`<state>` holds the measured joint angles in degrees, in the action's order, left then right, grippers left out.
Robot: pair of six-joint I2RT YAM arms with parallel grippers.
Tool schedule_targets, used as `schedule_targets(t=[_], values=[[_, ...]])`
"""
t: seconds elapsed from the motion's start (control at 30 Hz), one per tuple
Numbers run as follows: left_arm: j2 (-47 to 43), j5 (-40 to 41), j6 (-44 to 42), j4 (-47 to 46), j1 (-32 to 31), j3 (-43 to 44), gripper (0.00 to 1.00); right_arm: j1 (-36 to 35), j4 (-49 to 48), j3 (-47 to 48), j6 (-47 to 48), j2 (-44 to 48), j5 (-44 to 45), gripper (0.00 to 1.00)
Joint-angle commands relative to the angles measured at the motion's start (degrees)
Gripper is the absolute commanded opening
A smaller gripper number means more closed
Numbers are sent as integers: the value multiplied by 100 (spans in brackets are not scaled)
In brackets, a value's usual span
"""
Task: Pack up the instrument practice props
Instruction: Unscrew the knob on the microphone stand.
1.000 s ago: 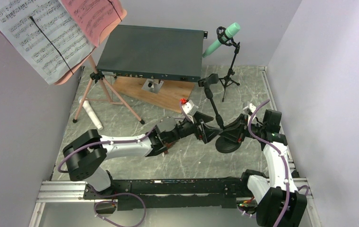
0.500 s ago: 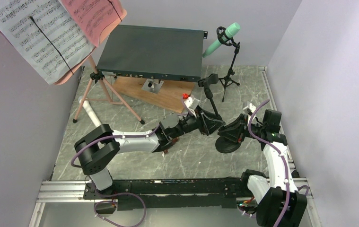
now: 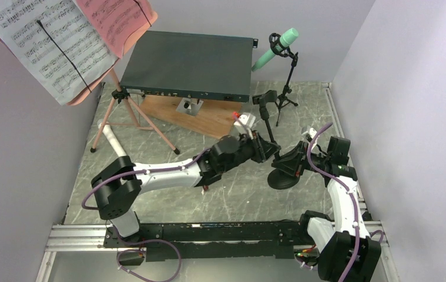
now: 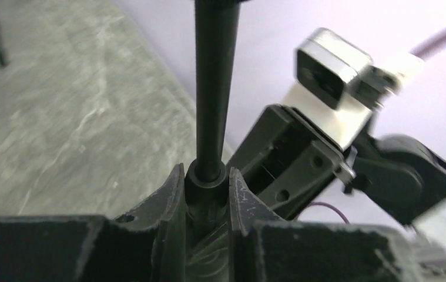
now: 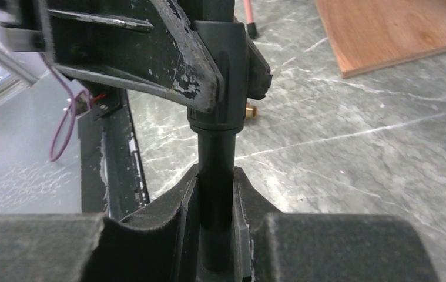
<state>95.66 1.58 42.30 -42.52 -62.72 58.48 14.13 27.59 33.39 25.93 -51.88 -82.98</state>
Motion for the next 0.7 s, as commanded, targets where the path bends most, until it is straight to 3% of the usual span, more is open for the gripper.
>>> schedule_targets(t=[0.0, 0.07, 0.13, 0.23, 0.33, 0.37, 0.43, 0.5, 0.57, 0.6, 0.67], values=[[11, 2178, 1789, 4480, -402, 2074, 0, -24, -455, 163, -171, 33, 243, 0], [393, 2734, 2427, 5963, -538, 3012, 0, -24, -672, 115, -398, 41, 456, 0], [691, 3168, 2842, 6775, -692, 3709, 0, -18, -784, 98, -513, 43, 617, 0], [985, 3221, 2853, 7222, -750, 4132, 0, 0, -829, 89, -580, 46, 652, 0], [925, 3107, 2289, 6781, -776, 4024, 1, 26, -851, 88, -619, 45, 508, 0], [818, 3040, 2007, 6470, -771, 3848, 7, 36, -867, 85, -643, 37, 433, 0], [442, 2736, 1212, 5350, -768, 3223, 28, 53, -841, 104, -617, 29, 241, 0], [-8, 2335, 630, 4144, -762, 2370, 62, 78, -699, 146, -461, 17, 54, 0], [-417, 2057, 136, 3286, -751, 1650, 87, 97, -560, 172, -331, 27, -146, 0], [-615, 1862, -47, 2973, -732, 1347, 96, 106, -507, 180, -277, 28, -222, 0], [-977, 1217, -352, 2356, -583, 608, 99, 119, -408, 204, -146, 28, -383, 0]])
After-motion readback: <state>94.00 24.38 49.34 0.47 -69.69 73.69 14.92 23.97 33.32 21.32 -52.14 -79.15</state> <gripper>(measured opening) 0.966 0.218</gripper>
